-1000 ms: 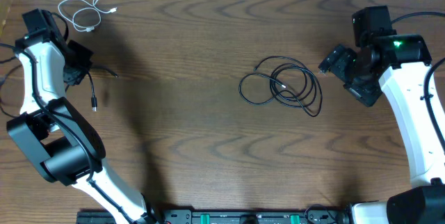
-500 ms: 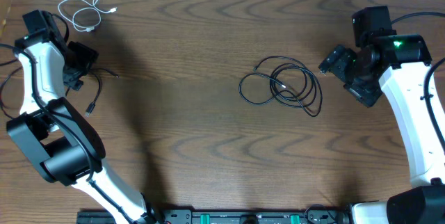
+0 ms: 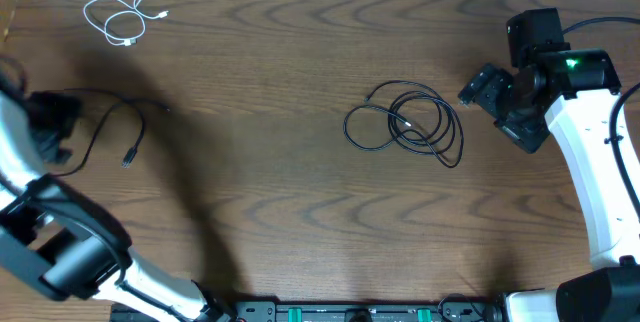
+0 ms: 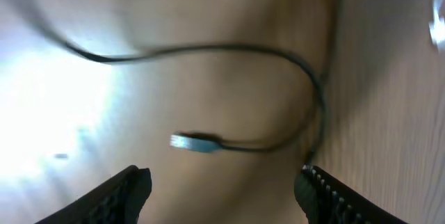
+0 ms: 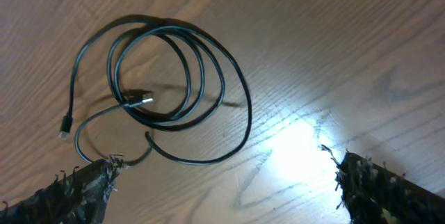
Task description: Untangle cables
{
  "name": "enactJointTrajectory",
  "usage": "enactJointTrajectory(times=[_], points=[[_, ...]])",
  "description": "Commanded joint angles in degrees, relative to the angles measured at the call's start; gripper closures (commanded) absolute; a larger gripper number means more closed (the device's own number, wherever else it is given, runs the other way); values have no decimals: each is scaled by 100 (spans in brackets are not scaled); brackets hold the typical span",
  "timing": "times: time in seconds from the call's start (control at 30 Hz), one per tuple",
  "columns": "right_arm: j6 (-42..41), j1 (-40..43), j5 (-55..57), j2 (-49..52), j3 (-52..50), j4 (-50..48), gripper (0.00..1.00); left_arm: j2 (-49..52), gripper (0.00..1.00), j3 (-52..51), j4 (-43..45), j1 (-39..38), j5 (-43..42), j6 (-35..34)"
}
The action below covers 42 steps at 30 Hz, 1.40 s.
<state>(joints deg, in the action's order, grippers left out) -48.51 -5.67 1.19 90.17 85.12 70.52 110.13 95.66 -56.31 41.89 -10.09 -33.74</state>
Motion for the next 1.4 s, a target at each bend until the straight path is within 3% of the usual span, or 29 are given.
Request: enactJointTrajectory(times=[0.0,0.27,0.57,0.67,0.83,0.97,1.1,1.37], points=[[83,-4,13,39,-17,-74,1,-57,28,120,-133,326,68,-87],[221,-4,15,74,-17,-109,1,-31,27,0,-166,555,1412,-616],[297,-4,15,92,-17,-70,1,601,29,-140,291,789,1576,-643],[295,-4,15,92,-17,-70,1,852,35,-140,446,815,1572,-640],[297,-4,15,92,-17,-68,1,1180,65,-140,944,813,1401,-479],[295,-4,13,92,-17,-66,1,1204,72,-138,1346,813,1043,-282],[295,-4,11,92,-17,-66,1,1204,90,-138,1685,813,848,-271],[295,-4,13,92,-17,-44,1,1204,92,-138,2468,813,444,118]])
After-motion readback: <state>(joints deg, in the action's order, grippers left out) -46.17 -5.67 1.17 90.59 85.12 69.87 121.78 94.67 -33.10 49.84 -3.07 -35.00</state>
